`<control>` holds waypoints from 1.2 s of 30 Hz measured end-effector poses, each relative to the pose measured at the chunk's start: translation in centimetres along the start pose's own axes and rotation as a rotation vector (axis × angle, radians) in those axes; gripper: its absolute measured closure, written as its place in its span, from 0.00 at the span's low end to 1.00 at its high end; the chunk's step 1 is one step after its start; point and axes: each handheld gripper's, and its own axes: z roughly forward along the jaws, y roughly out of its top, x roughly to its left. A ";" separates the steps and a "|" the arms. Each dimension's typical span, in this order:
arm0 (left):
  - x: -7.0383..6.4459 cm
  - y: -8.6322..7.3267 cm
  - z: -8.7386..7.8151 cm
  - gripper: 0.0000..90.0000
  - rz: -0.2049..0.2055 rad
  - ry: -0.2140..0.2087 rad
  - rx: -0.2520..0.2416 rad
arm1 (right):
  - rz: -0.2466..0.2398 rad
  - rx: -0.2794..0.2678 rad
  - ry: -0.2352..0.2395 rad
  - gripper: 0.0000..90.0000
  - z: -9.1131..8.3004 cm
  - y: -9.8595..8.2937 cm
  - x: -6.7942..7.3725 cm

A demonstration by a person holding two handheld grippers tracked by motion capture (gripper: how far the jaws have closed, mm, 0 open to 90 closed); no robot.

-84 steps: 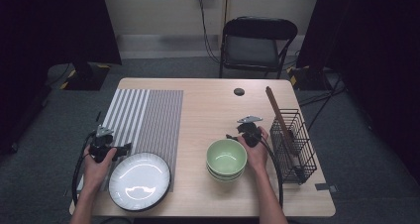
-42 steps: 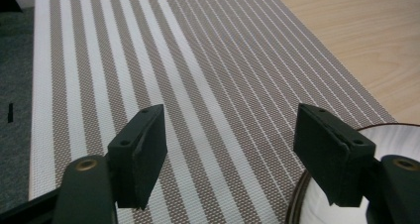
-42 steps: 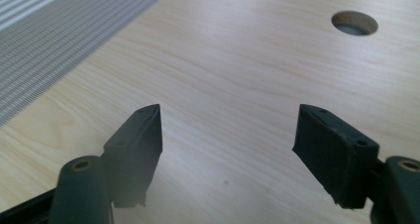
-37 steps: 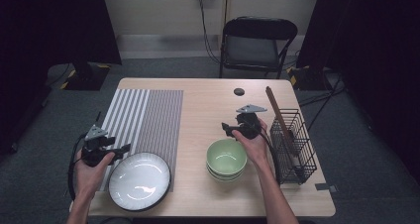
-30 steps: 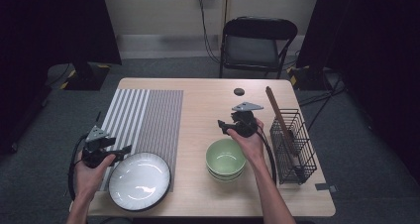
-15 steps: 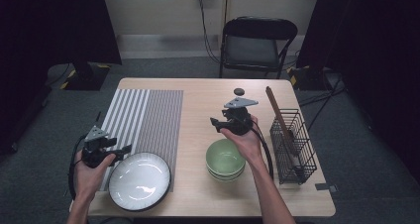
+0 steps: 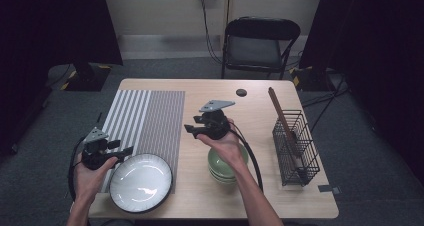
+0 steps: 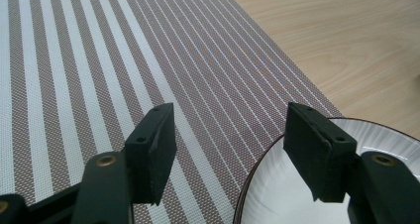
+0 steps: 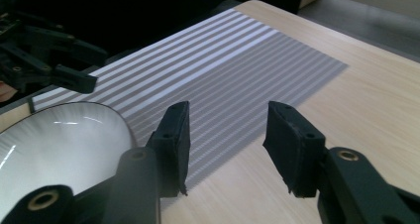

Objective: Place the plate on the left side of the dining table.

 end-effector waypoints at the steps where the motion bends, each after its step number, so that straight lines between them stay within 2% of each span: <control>1: 0.0 0.0 0.0 0.41 0.000 0.000 0.000 | -0.006 0.008 0.013 0.60 0.6 0.1 0.5; 2: 0.0 0.0 0.0 0.41 -0.004 -0.011 -0.004 | -0.006 0.008 0.013 0.60 0.6 0.1 0.5; 3: -0.1 -0.1 -0.2 0.42 0.011 -0.017 -0.006 | -0.028 0.022 0.023 0.62 1.4 0.2 1.4; 4: 0.0 -0.2 -0.4 0.42 0.011 -0.020 -0.006 | -0.026 0.025 0.035 0.63 1.7 0.2 1.7; 5: 0.0 -0.2 -0.4 0.42 0.011 -0.020 -0.006 | -0.026 0.025 0.035 0.63 1.7 0.2 1.7; 6: 0.2 -0.3 -0.5 0.42 0.003 -0.021 -0.006 | -0.028 0.032 0.072 0.64 2.6 0.2 2.4; 8: 0.3 -0.4 -0.6 0.42 0.000 -0.019 0.000 | -0.033 0.036 0.077 0.64 3.0 0.2 2.7; 9: 0.3 -0.4 -0.6 0.42 0.005 -0.012 0.006 | -0.033 0.039 0.094 0.64 3.4 0.2 3.1; 11: 0.3 -0.4 -0.6 0.42 0.016 0.004 0.016 | -0.042 0.029 0.100 0.64 3.8 0.2 3.8; 12: 0.3 -0.4 -0.5 0.42 0.013 -0.008 0.014 | -0.048 0.022 0.126 0.65 4.2 0.4 4.6; 15: 0.4 -0.4 -0.3 0.41 0.017 -0.006 0.021 | -0.066 0.042 0.149 0.66 5.3 0.7 5.5; 16: 0.4 -0.6 -0.1 0.41 0.002 -0.012 0.023 | -0.062 0.053 0.154 0.66 5.7 0.7 5.7; 17: 0.5 -0.6 0.0 0.41 0.006 -0.010 0.033 | -0.058 0.059 0.164 0.67 6.1 0.6 5.9; 18: 0.5 -0.6 0.0 0.41 0.006 -0.010 0.033 | -0.058 0.059 0.164 0.67 6.1 0.6 5.9; 19: 0.5 -0.7 0.1 0.41 -0.005 -0.017 0.032 | -0.053 0.071 0.185 0.68 6.9 0.3 6.2; 23: 0.8 -0.9 0.1 0.43 -0.013 -0.021 0.038 | -0.031 0.091 0.194 0.70 7.7 -0.2 6.2; 24: 1.0 -1.1 0.1 0.43 -0.017 -0.019 0.044 | -0.003 0.097 0.216 0.73 8.0 -0.4 6.1; 26: 1.4 -1.3 0.2 0.44 -0.036 -0.033 0.057 | -0.018 0.113 0.205 0.73 8.4 -0.6 6.2; 29: 1.7 -1.5 0.4 0.48 -0.039 -0.026 0.074 | -0.008 0.124 0.213 0.75 8.9 -1.0 6.0; 31: 1.9 -1.8 0.4 0.50 -0.034 -0.039 0.091 | 0.008 0.155 0.216 0.76 9.9 -2.0 6.0; 33: 1.8 -1.9 0.4 0.52 -0.038 -0.055 0.086 | 0.001 0.172 0.219 0.76 10.4 -2.5 6.2; 34: 1.8 -1.9 0.4 0.54 -0.038 -0.055 0.086 | 0.001 0.172 0.219 0.76 10.4 -2.5 6.2; 36: 1.9 -2.1 0.5 0.56 -0.037 -0.083 0.089 | 0.006 0.176 0.222 0.78 10.7 -2.8 6.3</control>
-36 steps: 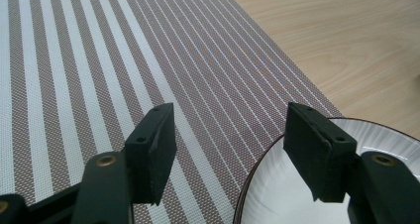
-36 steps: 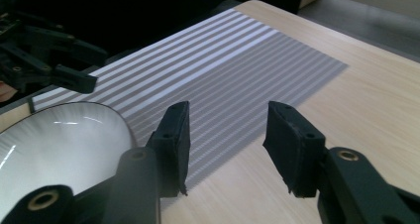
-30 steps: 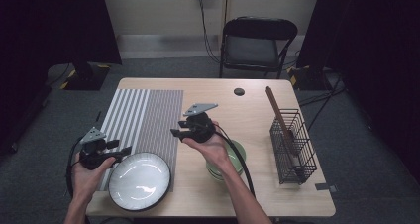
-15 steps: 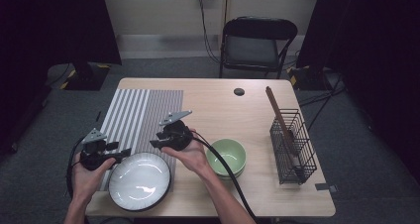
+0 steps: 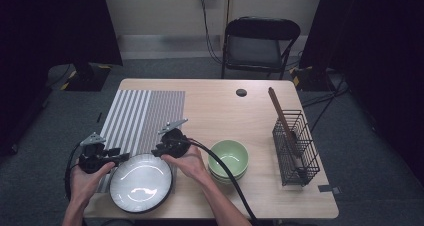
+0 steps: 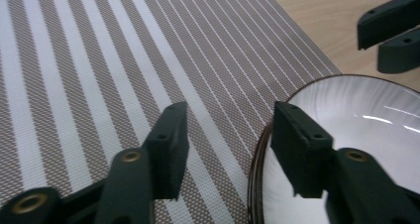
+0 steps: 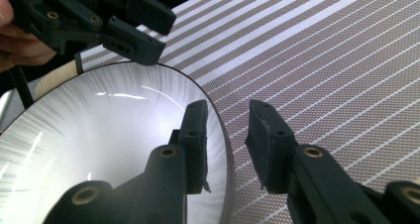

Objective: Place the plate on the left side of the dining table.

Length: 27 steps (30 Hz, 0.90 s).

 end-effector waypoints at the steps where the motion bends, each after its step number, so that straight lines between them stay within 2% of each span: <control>1: 0.0 -0.1 0.1 0.57 0.001 -0.008 0.005 | 0.000 -0.006 0.000 0.79 0.1 -0.1 0.0; 3: 0.0 -0.4 0.2 0.62 -0.004 -0.031 0.009 | -0.014 0.013 -0.017 0.82 0.4 -0.4 0.2; 5: 0.0 -0.4 0.2 0.68 -0.004 -0.031 0.010 | -0.013 0.022 -0.018 0.83 0.6 -0.6 0.2; 6: 0.1 -0.5 0.3 0.68 -0.012 -0.041 0.004 | -0.015 0.026 -0.021 0.84 0.7 -0.9 0.2; 7: 0.0 -0.4 0.3 0.73 -0.009 -0.048 0.004 | -0.011 0.028 -0.018 0.87 1.0 -1.3 0.2; 10: -0.3 -0.3 0.4 0.78 0.003 -0.050 0.011 | -0.009 0.026 -0.019 0.93 1.1 -1.4 0.3; 14: -0.4 -0.4 0.6 0.84 0.006 -0.069 0.018 | -0.003 0.027 -0.014 0.94 1.1 -1.4 0.1; 17: -0.3 -0.4 0.6 0.93 -0.002 -0.092 0.017 | -0.002 0.025 -0.016 0.94 1.1 -1.4 0.1; 18: -0.4 -0.5 0.6 0.93 -0.013 -0.092 0.010 | -0.001 0.022 -0.013 0.94 1.2 -1.4 0.0; 20: -0.4 -0.5 0.6 0.93 -0.008 -0.092 0.010 | -0.002 0.023 -0.011 0.94 1.2 -1.4 0.0; 23: -0.1 -0.6 0.6 0.93 -0.030 -0.113 0.010 | -0.004 0.021 -0.012 0.94 1.2 -1.5 0.0; 27: -0.2 -0.6 0.7 0.93 -0.014 -0.109 0.014 | -0.005 0.032 -0.024 0.92 1.4 -1.7 0.3</control>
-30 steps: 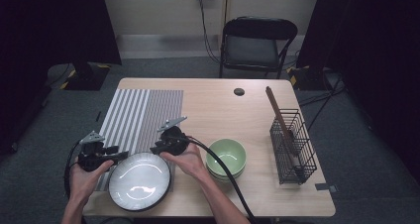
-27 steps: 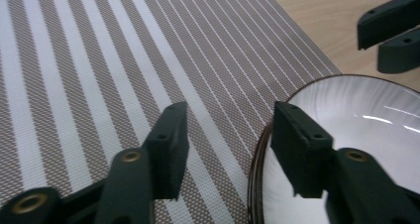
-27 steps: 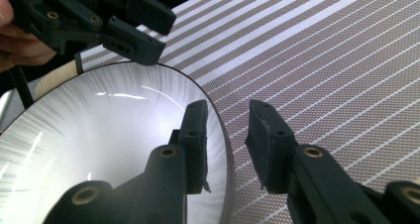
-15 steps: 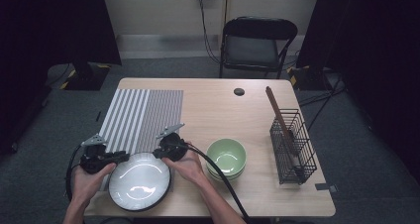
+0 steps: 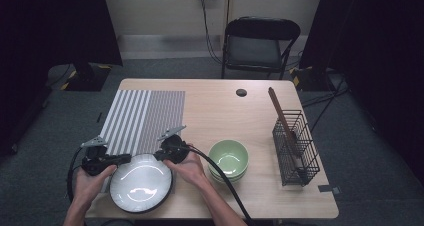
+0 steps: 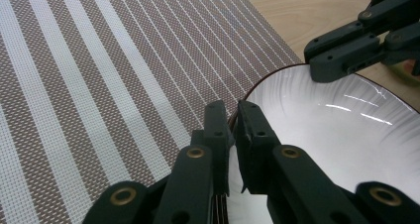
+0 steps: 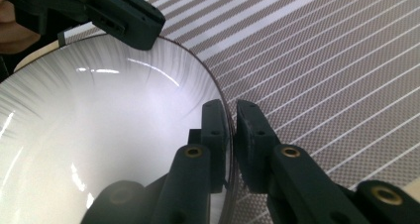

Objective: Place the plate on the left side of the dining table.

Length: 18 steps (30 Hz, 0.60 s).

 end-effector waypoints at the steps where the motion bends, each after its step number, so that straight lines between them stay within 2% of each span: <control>1: 0.0 -0.1 0.1 0.92 0.003 -0.005 0.005 | 0.020 -0.008 0.011 0.92 0.2 -0.3 0.0; 5: 0.0 -0.1 0.0 0.92 0.010 0.002 0.010 | 0.021 -0.012 0.012 0.92 0.0 -0.3 -0.1; 18: 0.3 -0.4 0.0 0.91 -0.007 -0.016 0.017 | 0.032 -0.033 -0.001 0.93 -0.4 -0.6 -0.1</control>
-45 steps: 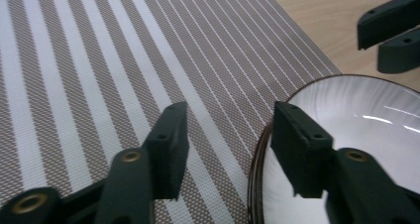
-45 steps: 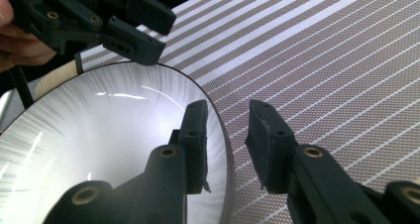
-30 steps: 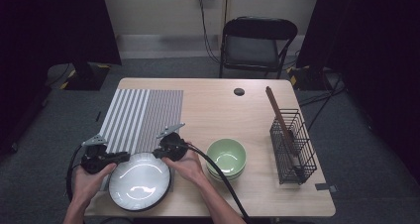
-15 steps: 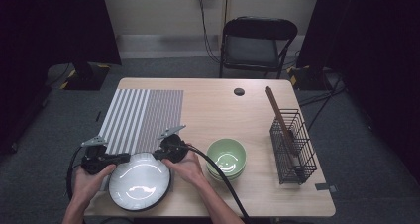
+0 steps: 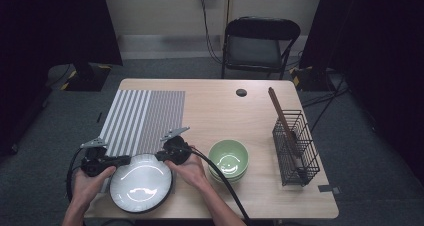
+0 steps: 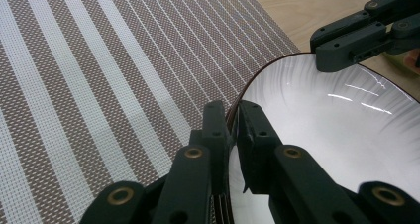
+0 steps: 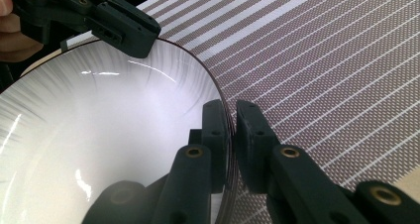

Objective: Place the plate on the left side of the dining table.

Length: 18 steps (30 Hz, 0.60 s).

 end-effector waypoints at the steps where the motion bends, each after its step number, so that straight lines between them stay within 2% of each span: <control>1: 0.0 0.0 0.0 0.91 0.000 0.000 0.000 | 0.000 0.000 0.000 0.93 0.0 0.0 0.0; 6: -0.1 0.1 0.2 0.90 0.002 0.004 0.005 | 0.013 -0.002 0.007 0.92 0.0 0.0 -0.1; 7: 0.1 0.0 0.0 0.91 -0.001 -0.009 0.008 | 0.010 0.003 0.005 0.92 0.1 -0.1 -0.1; 10: 0.0 0.0 -0.2 0.91 0.007 0.001 0.009 | 0.009 0.000 0.011 0.93 -0.1 -0.1 -0.2; 13: 0.1 -0.1 0.0 0.91 0.001 -0.010 0.008 | -0.004 0.003 0.007 0.93 -0.2 0.0 -0.1; 18: 0.1 -0.1 0.0 0.91 -0.006 -0.006 0.003 | 0.015 0.004 0.019 0.93 0.0 0.0 -0.3</control>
